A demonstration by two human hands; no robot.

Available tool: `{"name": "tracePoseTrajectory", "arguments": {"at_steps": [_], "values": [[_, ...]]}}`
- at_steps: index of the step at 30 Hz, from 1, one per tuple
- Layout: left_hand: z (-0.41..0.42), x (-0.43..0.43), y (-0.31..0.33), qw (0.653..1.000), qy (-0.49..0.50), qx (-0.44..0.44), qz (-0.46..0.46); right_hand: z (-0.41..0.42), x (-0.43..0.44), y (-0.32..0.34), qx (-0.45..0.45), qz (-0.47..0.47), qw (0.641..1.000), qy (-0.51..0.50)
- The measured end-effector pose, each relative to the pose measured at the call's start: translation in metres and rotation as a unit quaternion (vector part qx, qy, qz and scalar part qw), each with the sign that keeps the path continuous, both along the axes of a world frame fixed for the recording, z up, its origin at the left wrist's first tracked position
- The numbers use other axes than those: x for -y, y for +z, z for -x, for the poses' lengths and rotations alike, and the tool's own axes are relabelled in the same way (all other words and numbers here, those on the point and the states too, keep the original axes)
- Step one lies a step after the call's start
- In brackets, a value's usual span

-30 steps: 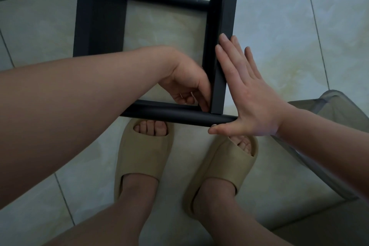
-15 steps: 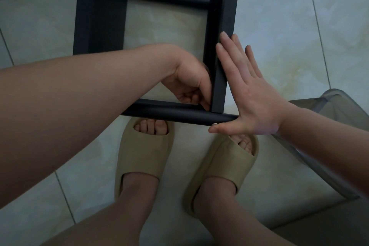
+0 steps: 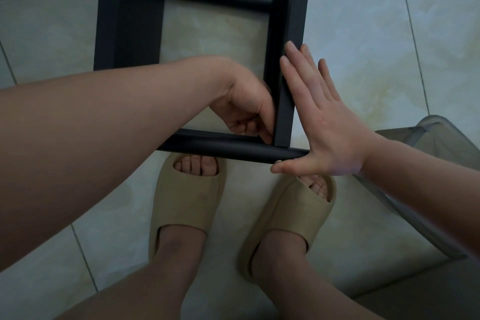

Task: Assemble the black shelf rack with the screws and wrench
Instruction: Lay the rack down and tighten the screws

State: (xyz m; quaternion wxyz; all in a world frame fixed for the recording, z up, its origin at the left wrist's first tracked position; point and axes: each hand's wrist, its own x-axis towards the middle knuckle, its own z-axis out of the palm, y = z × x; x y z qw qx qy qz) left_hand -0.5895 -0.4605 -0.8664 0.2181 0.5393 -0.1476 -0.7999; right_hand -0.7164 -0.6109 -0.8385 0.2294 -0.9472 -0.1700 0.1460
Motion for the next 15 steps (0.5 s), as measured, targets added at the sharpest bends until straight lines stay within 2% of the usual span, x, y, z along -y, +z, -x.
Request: {"name": "tracePoseTrajectory", "arguments": {"at_steps": [15], "values": [[0.0016,-0.0018,0.0038,1.0,0.025,0.006,0.012,-0.0001,0.0004,0.0006,-0.005,0.013,1.0,0.004]]}}
